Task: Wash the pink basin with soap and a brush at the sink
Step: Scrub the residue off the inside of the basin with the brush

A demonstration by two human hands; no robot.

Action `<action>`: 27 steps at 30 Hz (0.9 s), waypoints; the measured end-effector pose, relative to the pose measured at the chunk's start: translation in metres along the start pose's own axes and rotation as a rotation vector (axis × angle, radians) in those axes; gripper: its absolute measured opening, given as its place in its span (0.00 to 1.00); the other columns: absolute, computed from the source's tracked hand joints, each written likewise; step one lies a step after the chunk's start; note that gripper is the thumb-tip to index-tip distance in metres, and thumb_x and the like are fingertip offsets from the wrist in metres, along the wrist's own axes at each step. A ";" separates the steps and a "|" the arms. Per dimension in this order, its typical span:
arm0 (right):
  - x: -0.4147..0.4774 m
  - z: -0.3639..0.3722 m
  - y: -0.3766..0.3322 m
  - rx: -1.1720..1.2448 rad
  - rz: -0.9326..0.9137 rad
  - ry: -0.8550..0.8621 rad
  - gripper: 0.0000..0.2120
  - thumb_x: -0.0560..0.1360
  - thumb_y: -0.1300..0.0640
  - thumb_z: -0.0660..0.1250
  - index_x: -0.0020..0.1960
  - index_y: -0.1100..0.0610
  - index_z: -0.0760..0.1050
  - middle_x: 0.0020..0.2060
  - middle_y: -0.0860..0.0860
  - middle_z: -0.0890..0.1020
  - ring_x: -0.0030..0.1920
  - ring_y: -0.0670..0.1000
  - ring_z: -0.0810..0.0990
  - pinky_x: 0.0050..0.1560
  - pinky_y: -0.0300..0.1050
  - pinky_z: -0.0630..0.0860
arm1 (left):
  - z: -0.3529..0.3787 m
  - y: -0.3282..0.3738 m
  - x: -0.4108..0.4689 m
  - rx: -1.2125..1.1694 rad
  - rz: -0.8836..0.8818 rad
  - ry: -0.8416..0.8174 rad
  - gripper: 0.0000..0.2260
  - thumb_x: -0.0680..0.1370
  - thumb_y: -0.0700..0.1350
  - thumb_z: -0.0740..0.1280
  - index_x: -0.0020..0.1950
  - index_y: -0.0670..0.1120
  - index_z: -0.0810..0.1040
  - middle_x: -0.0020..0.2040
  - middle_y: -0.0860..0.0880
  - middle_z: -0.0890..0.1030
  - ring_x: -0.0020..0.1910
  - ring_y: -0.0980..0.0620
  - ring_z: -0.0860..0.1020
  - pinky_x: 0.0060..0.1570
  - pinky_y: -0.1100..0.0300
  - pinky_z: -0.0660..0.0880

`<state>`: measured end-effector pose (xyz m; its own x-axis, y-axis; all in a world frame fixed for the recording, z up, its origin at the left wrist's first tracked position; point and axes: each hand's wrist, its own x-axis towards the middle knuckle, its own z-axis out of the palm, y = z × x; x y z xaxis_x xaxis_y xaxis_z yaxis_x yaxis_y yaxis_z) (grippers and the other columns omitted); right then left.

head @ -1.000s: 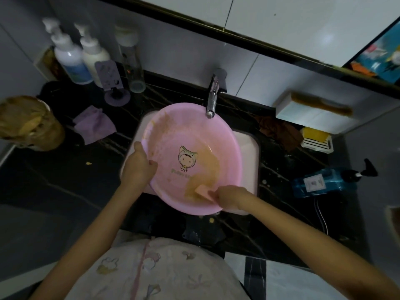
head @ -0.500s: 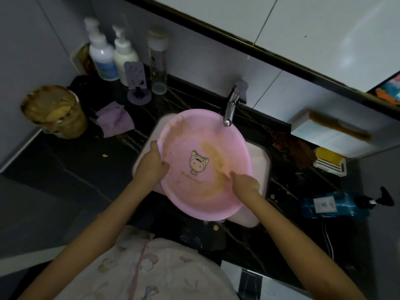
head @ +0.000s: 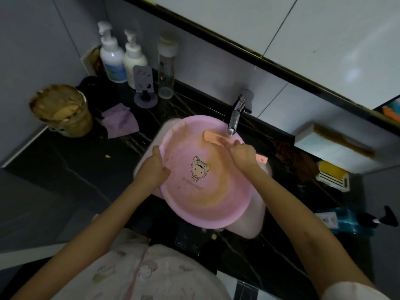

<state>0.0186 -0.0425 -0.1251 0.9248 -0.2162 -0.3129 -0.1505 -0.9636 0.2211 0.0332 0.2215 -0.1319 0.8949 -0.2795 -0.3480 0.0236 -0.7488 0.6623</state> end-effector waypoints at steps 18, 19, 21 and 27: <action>0.003 -0.019 0.031 -0.267 0.003 -0.387 0.17 0.82 0.52 0.53 0.70 0.49 0.65 0.49 0.53 0.76 0.50 0.54 0.79 0.44 0.43 0.68 | -0.010 -0.003 0.004 0.033 -0.016 -0.011 0.26 0.74 0.38 0.65 0.69 0.41 0.57 0.50 0.42 0.74 0.43 0.46 0.73 0.34 0.57 0.71; 0.008 -0.021 0.033 -0.260 0.003 -0.402 0.17 0.82 0.50 0.53 0.69 0.51 0.67 0.50 0.53 0.77 0.52 0.55 0.79 0.45 0.43 0.68 | -0.010 -0.002 0.004 0.041 -0.007 -0.009 0.26 0.74 0.39 0.65 0.68 0.41 0.57 0.50 0.41 0.74 0.43 0.44 0.75 0.38 0.53 0.74; 0.017 -0.026 0.037 -0.311 -0.045 -0.249 0.17 0.81 0.55 0.55 0.69 0.47 0.67 0.54 0.53 0.78 0.53 0.55 0.79 0.44 0.43 0.70 | -0.008 0.000 0.002 0.041 0.000 -0.011 0.25 0.74 0.39 0.65 0.68 0.42 0.57 0.49 0.42 0.75 0.43 0.43 0.76 0.42 0.48 0.77; -0.002 0.001 0.045 -0.150 0.071 -0.537 0.19 0.80 0.46 0.55 0.70 0.48 0.65 0.56 0.52 0.77 0.54 0.53 0.78 0.46 0.42 0.71 | -0.008 -0.002 0.000 -0.006 -0.018 0.010 0.25 0.74 0.38 0.64 0.68 0.41 0.58 0.49 0.43 0.73 0.42 0.46 0.75 0.37 0.54 0.75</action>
<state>0.0100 -0.0860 -0.1150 0.6005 -0.3671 -0.7104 -0.1178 -0.9193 0.3755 0.0368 0.2279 -0.1283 0.8987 -0.2601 -0.3530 0.0424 -0.7497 0.6604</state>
